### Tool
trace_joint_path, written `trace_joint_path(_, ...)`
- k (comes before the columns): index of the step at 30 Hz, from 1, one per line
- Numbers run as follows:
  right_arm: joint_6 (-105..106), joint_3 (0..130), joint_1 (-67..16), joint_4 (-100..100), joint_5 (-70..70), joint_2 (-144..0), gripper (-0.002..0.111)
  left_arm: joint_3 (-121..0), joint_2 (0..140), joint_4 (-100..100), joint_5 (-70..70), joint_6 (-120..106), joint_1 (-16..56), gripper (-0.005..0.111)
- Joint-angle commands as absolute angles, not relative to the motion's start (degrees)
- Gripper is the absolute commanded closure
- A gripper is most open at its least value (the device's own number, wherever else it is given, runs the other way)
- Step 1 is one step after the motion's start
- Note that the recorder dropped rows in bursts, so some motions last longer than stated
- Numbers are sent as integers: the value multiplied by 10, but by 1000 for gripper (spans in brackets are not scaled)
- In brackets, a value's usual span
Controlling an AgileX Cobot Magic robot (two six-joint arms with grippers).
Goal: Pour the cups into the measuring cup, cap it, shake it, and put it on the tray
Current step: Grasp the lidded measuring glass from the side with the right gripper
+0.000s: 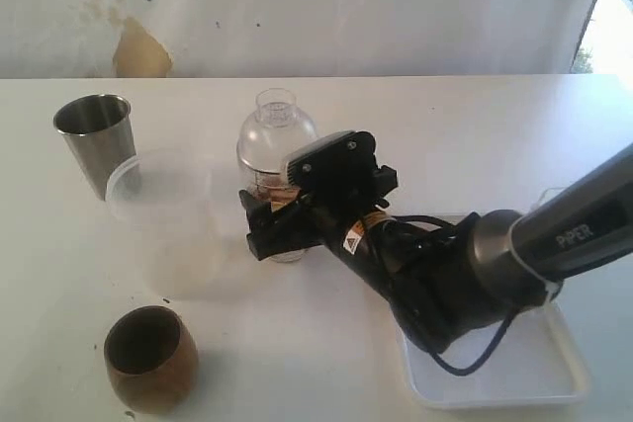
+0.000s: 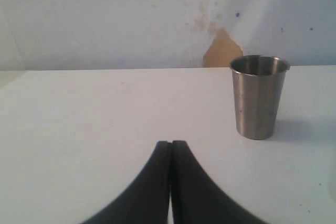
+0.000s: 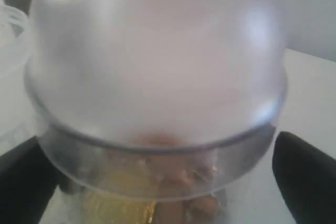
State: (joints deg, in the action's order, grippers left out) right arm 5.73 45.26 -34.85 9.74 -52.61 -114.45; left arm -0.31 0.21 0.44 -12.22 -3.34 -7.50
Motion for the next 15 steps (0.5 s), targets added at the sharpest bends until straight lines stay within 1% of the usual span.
trace_joint_path(1,64,481,-348,131,-549,-1173,3,0,0,4,-117,-33,-73,107)
trace_joint_path(5,64,509,-348,131,-549,-1196,3,0,0,4,-117,-33,-73,107)
trace_joint_path(15,64,509,-348,131,-582,-1214,3,0,0,4,-117,-33,-73,107)
